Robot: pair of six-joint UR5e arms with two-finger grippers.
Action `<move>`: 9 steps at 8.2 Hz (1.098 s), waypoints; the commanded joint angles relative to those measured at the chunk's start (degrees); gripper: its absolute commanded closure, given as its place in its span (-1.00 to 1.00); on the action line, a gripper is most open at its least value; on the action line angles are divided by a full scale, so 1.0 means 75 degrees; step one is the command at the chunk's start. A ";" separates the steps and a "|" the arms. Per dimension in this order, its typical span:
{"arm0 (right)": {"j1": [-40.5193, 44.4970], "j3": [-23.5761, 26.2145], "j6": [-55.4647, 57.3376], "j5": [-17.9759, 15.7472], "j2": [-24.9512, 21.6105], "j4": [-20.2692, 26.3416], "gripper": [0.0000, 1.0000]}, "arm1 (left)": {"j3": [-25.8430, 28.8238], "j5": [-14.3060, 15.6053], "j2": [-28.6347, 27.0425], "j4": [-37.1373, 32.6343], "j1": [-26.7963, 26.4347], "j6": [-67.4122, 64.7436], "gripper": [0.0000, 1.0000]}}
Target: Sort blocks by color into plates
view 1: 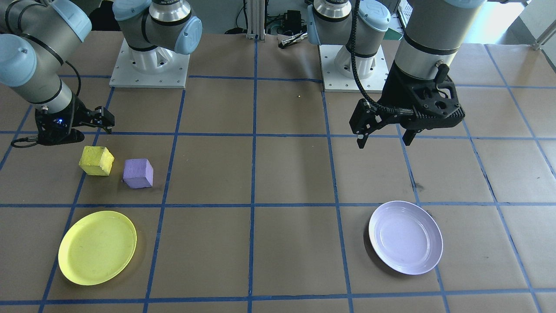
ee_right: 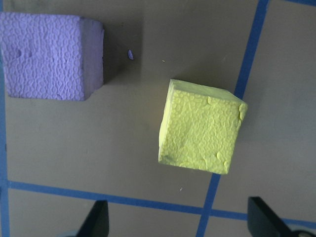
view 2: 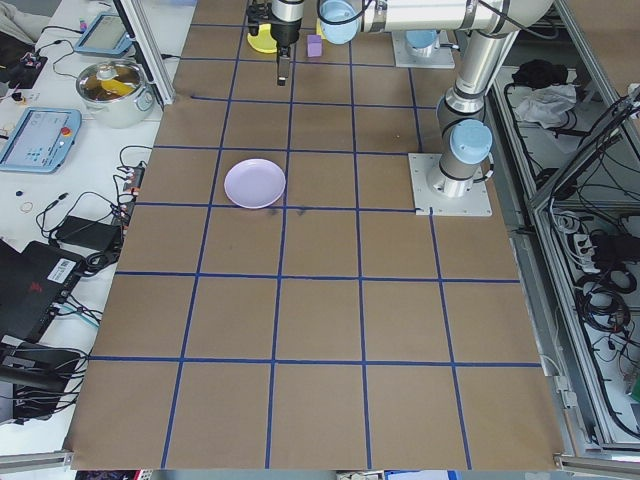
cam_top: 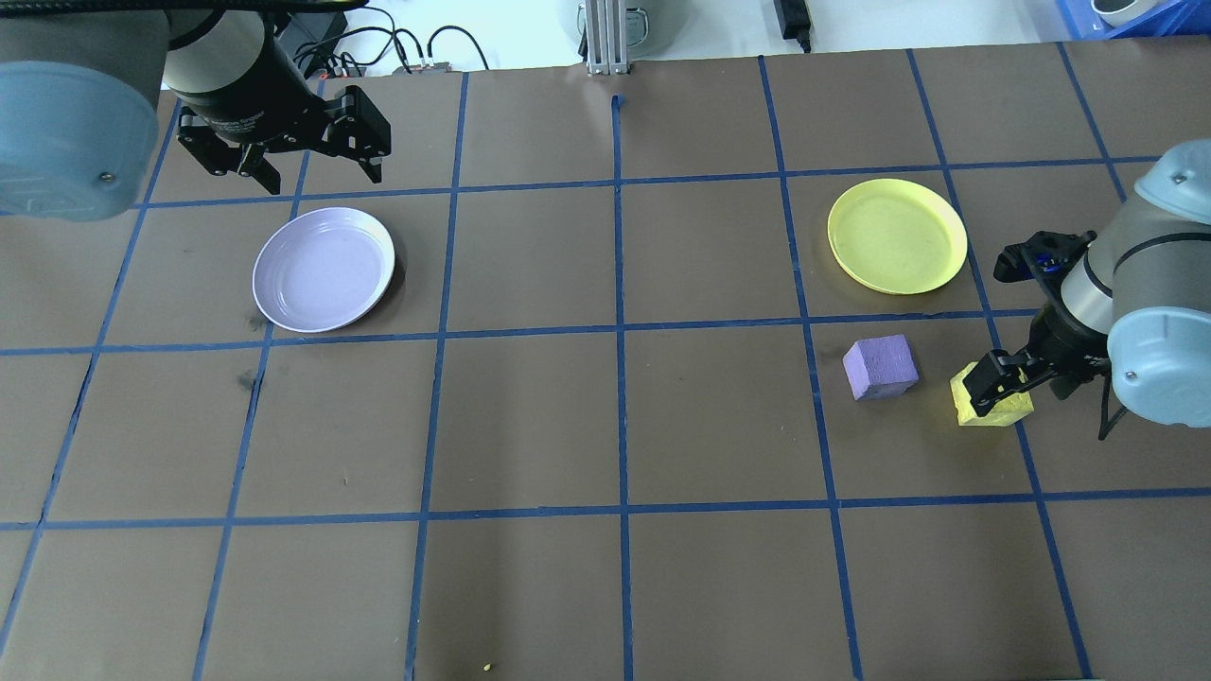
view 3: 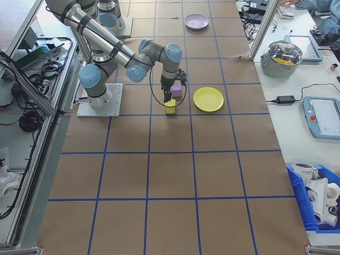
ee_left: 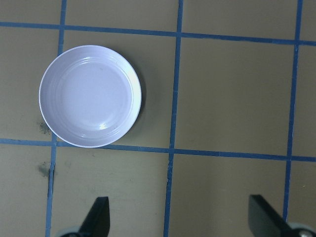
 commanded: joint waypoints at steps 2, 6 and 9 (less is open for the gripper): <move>-0.0254 0.0132 -0.0015 0.0220 0.1553 -0.1637 -0.86 | 0.0005 0.0031 0.0116 -0.0023 0.0008 0.0042 -1.00; -0.0220 -0.0101 0.0032 0.0174 0.1511 -0.1384 0.48 | 0.0017 0.0031 0.0175 -0.0012 -0.0004 0.0042 -1.00; 0.0410 -0.1796 0.0231 0.0174 0.1579 -0.0013 0.47 | 0.0017 0.0019 0.0070 0.0000 -0.0004 0.0042 -1.00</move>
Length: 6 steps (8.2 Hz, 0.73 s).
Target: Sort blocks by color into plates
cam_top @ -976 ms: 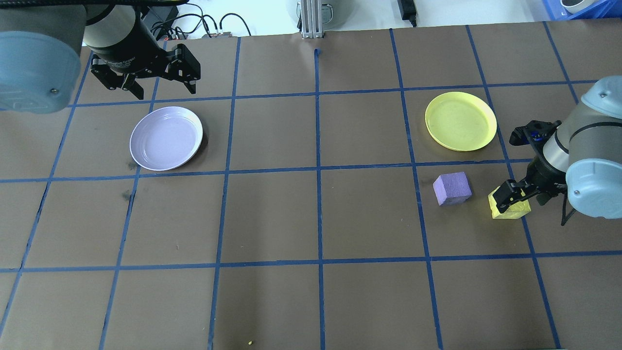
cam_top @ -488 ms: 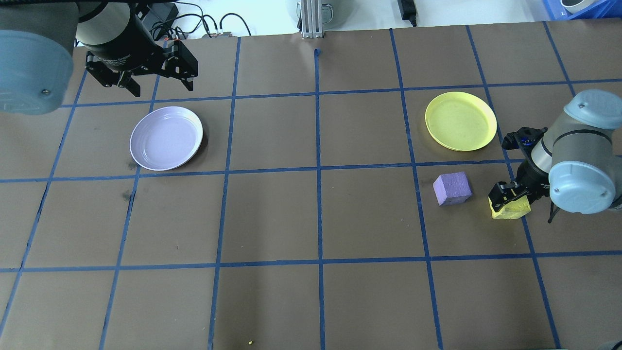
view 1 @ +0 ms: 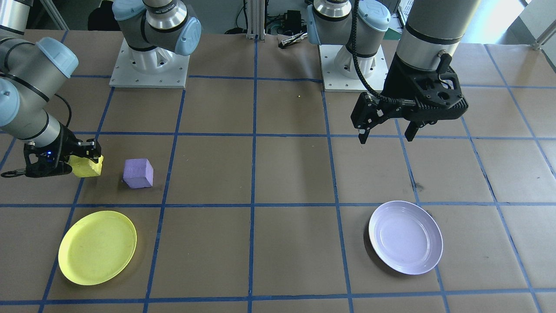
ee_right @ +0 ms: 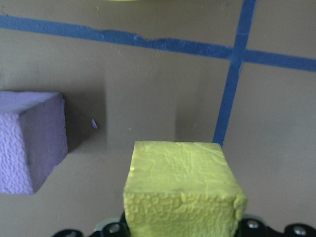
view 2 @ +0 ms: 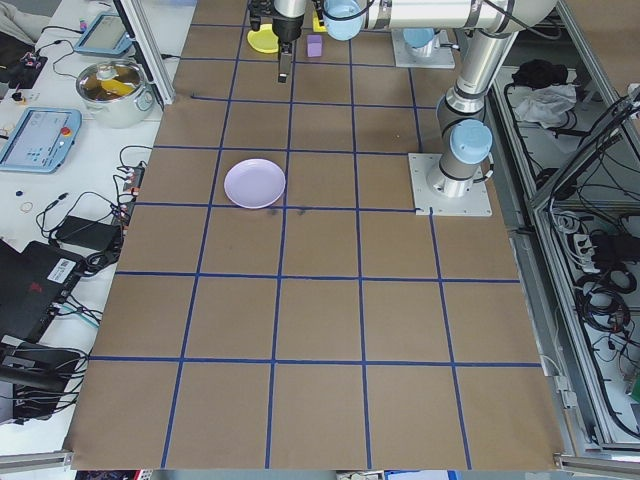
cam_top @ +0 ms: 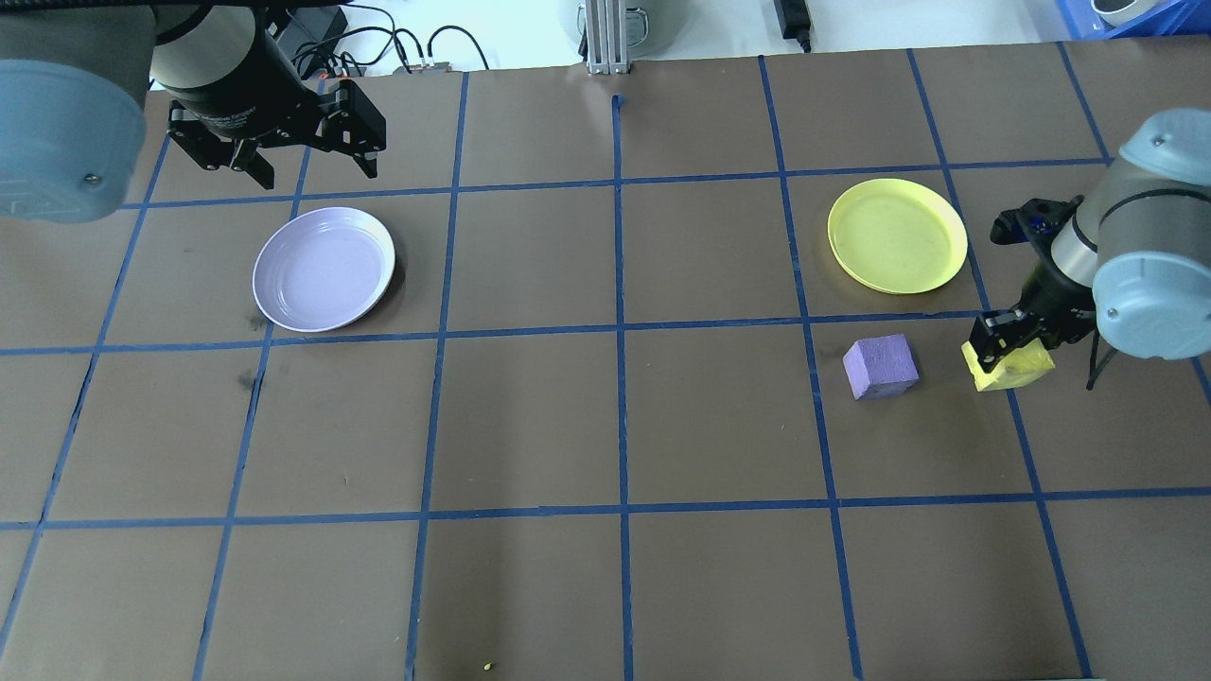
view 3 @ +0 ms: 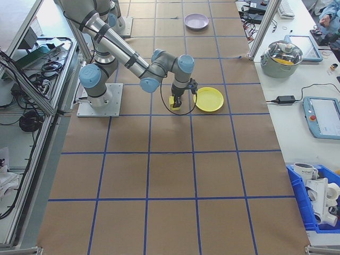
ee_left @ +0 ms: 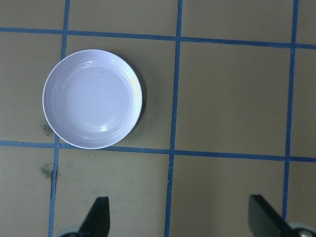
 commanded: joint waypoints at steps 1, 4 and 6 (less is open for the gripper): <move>0.0776 -0.1423 0.0062 -0.0016 0.0563 0.0406 0.30 | 0.0015 -0.0010 -0.0175 0.0016 0.0000 0.0000 -1.00; 0.1236 -0.2736 -0.0079 0.0101 0.1899 -0.0030 0.30 | -0.0066 -0.0010 0.0001 -0.0008 -0.0036 -0.0047 -1.00; 0.1457 -0.2880 -0.0068 0.0160 0.2253 -0.0636 -0.12 | -0.0090 0.0013 0.0011 -0.0007 -0.0012 0.0000 -1.00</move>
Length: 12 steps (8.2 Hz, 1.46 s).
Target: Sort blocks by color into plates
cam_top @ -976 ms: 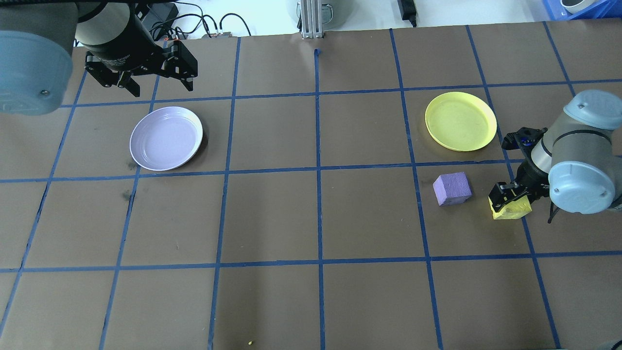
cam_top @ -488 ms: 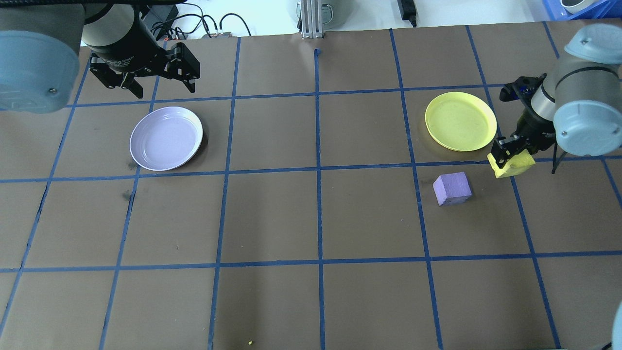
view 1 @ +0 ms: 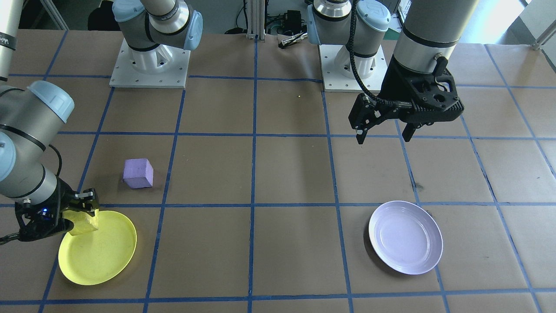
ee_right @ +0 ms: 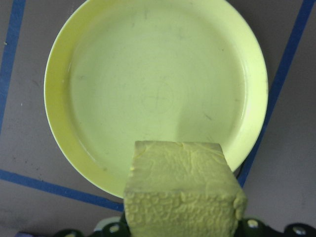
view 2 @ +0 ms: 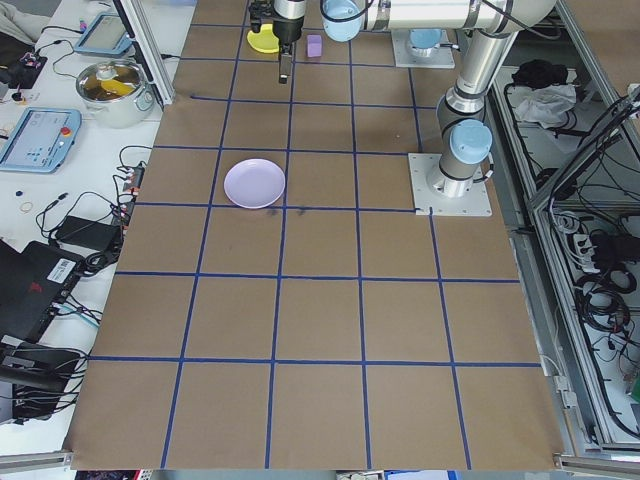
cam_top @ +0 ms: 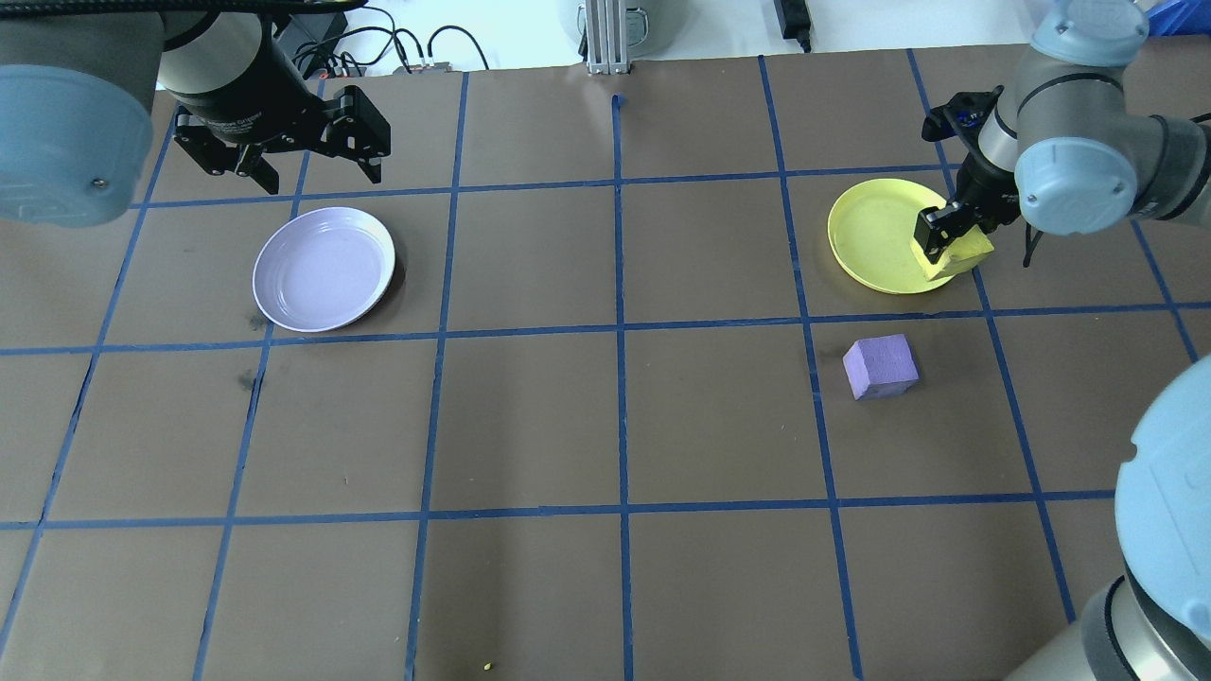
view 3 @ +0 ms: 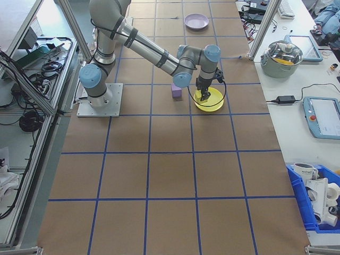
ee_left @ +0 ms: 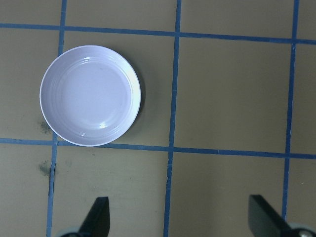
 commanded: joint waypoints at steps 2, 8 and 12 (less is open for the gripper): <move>0.0412 -0.0256 0.0068 -0.0035 0.0420 -0.0623 -0.99 | -0.0067 0.0014 0.0023 0.0003 0.0033 0.0017 -1.00; 0.0809 -0.0246 0.0793 -0.0081 -0.0011 0.0449 -1.00 | -0.0090 -0.0009 -0.0036 0.0015 0.0033 -0.0030 -1.00; 0.0799 0.1264 0.1622 -0.0024 -0.1242 0.1367 -1.00 | -0.0102 0.0003 -0.0083 0.0003 0.0033 -0.0019 -1.00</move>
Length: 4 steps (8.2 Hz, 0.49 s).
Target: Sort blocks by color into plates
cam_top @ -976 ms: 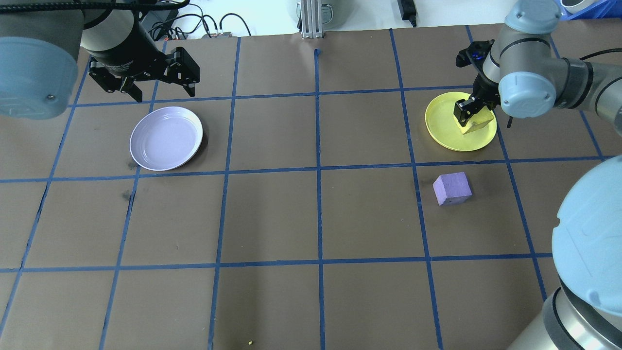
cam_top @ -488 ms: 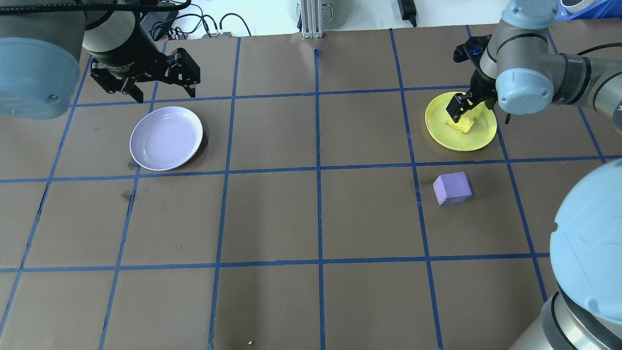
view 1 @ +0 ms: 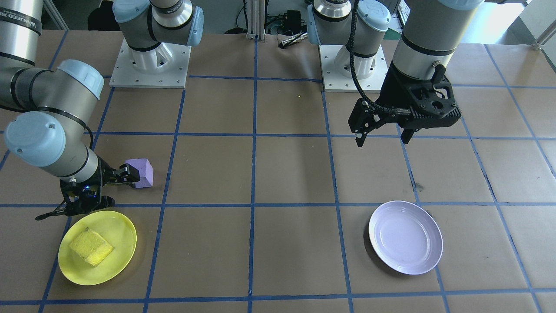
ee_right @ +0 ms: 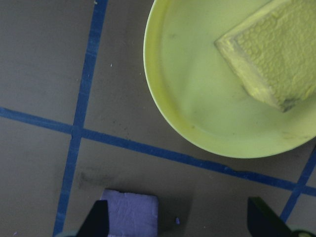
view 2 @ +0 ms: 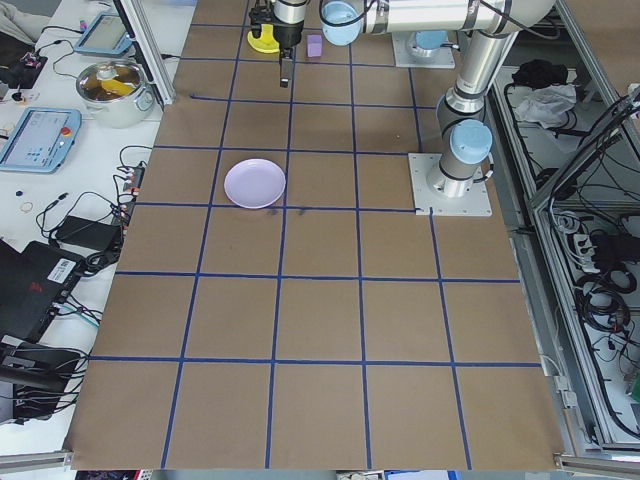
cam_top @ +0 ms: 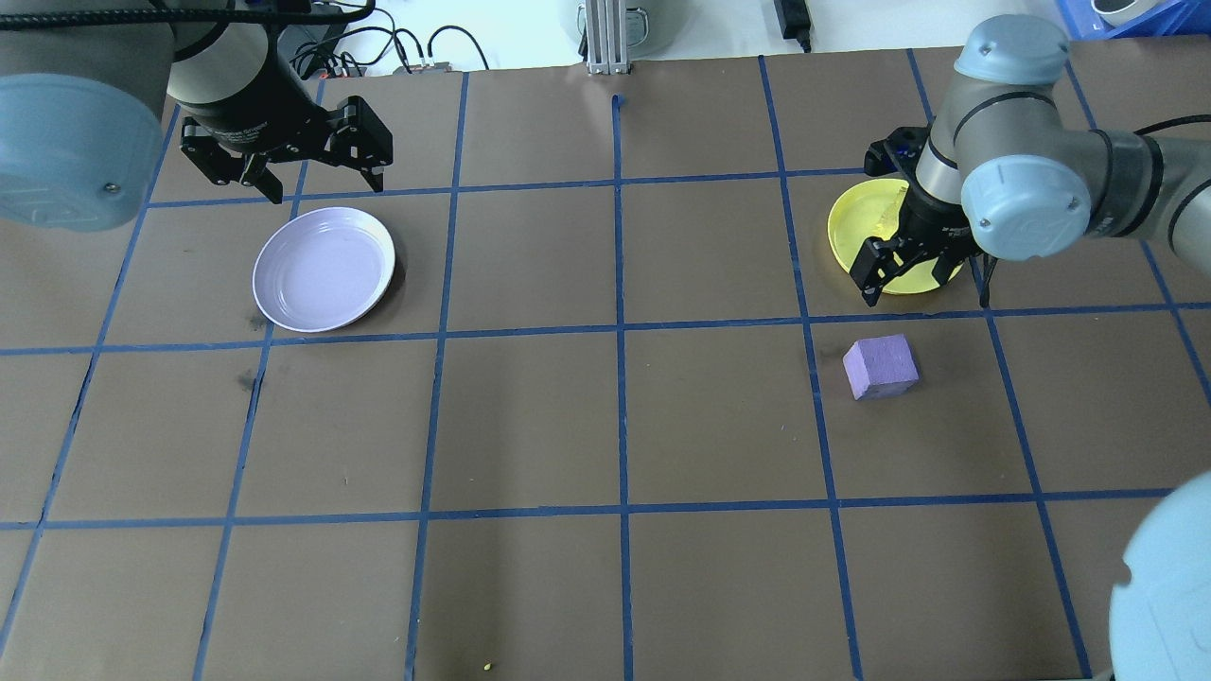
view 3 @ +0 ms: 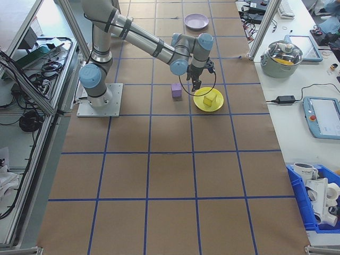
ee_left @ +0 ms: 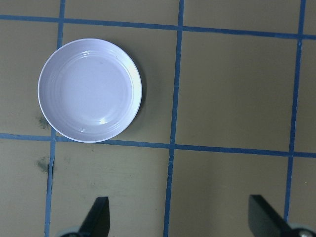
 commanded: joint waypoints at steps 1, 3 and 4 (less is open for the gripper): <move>-0.0001 0.1019 0.0772 0.0088 -0.0604 0.0264 -1.00 | 0.0005 0.0019 -0.0002 -0.0007 0.0011 0.0067 -1.00; -0.0001 0.1465 0.0821 0.0053 -0.0593 0.0101 -0.98 | 0.0005 -0.0016 -0.0013 0.0004 0.0000 -0.0038 -1.00; -0.0035 0.1676 0.0798 0.0146 -0.0546 -0.0028 -0.86 | 0.0005 -0.0004 -0.0025 0.0004 0.0000 -0.0050 -1.00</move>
